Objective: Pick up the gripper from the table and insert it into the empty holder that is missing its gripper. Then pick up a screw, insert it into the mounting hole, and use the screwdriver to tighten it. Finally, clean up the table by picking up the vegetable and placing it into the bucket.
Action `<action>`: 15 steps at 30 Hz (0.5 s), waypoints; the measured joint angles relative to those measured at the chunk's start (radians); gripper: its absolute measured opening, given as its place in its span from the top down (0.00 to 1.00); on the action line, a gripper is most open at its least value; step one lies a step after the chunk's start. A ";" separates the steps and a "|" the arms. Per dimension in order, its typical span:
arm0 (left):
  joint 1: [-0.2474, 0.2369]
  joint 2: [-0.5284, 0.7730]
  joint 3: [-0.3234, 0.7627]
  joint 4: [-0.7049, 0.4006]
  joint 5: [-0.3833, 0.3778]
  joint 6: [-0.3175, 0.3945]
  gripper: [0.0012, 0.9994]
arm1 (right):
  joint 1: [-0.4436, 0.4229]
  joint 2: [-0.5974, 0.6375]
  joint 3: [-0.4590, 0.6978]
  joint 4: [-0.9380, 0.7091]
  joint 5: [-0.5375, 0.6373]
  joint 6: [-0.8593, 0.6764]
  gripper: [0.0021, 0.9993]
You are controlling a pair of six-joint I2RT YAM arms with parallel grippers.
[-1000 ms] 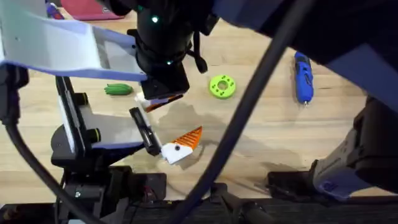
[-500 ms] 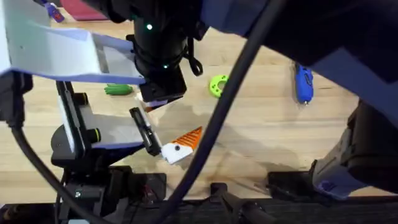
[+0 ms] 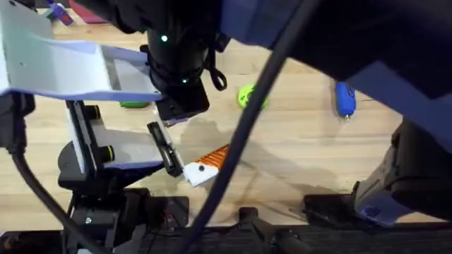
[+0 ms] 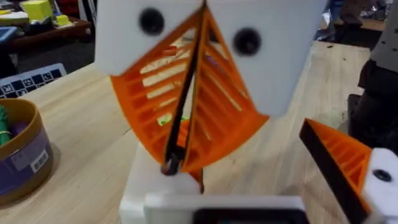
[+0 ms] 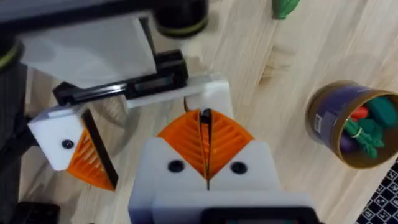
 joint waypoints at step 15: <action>0.000 0.000 0.000 -0.001 0.000 -0.005 0.01 | -0.005 0.019 0.002 0.000 0.000 0.001 1.00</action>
